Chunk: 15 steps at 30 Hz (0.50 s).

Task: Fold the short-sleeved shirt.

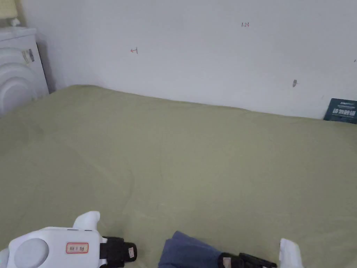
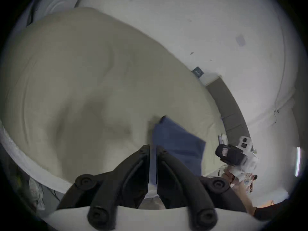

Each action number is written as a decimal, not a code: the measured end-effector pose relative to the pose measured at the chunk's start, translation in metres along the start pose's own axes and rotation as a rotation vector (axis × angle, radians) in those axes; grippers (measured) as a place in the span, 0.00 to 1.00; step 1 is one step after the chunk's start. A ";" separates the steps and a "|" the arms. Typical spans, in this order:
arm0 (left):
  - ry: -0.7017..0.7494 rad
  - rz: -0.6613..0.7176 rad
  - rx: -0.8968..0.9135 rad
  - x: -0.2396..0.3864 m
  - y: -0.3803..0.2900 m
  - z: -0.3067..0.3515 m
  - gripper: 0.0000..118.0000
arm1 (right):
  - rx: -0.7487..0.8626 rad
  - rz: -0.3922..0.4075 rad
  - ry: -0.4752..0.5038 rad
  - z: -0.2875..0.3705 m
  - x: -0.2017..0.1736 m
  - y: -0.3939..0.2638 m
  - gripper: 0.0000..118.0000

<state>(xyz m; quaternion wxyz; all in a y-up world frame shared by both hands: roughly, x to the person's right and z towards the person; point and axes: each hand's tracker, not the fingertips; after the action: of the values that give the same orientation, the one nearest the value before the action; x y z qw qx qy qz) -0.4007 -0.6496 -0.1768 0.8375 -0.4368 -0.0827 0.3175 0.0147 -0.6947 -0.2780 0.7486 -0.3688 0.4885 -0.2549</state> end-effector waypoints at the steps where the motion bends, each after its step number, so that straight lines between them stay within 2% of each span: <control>1: -0.001 -0.005 -0.031 -0.007 -0.003 -0.004 0.09 | -0.050 -0.065 0.049 -0.018 0.017 -0.003 0.00; 2: -0.007 -0.008 -0.052 -0.009 -0.007 -0.009 0.09 | -0.093 -0.101 0.040 -0.030 0.030 -0.007 0.00; 3: -0.025 -0.005 -0.075 -0.011 -0.011 -0.014 0.11 | -0.124 -0.115 -0.017 -0.037 0.044 -0.011 0.00; 5: -0.117 0.026 -0.100 -0.012 -0.020 -0.025 0.33 | -0.156 -0.162 -0.132 -0.047 0.072 -0.017 0.00; 7: -0.193 0.062 -0.125 -0.012 -0.022 -0.038 0.62 | -0.052 -0.310 0.040 -0.038 0.088 -0.018 0.00; 9: -0.209 0.064 -0.148 -0.009 -0.019 -0.046 0.63 | 0.015 -0.294 0.005 -0.031 0.085 -0.019 0.00; 13: -0.266 0.061 -0.147 0.003 -0.014 -0.064 0.64 | 0.004 -0.302 0.043 -0.031 0.091 -0.026 0.00; 15: -0.245 0.080 -0.169 0.005 -0.015 -0.079 0.64 | 0.010 -0.305 0.047 -0.031 0.090 -0.026 0.00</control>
<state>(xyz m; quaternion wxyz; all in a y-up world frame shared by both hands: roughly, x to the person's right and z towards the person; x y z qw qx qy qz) -0.3569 -0.7067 -0.2132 0.7679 -0.4669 -0.1934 0.3936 0.0205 -0.7861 -0.3139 0.6912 -0.4290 0.4429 -0.3767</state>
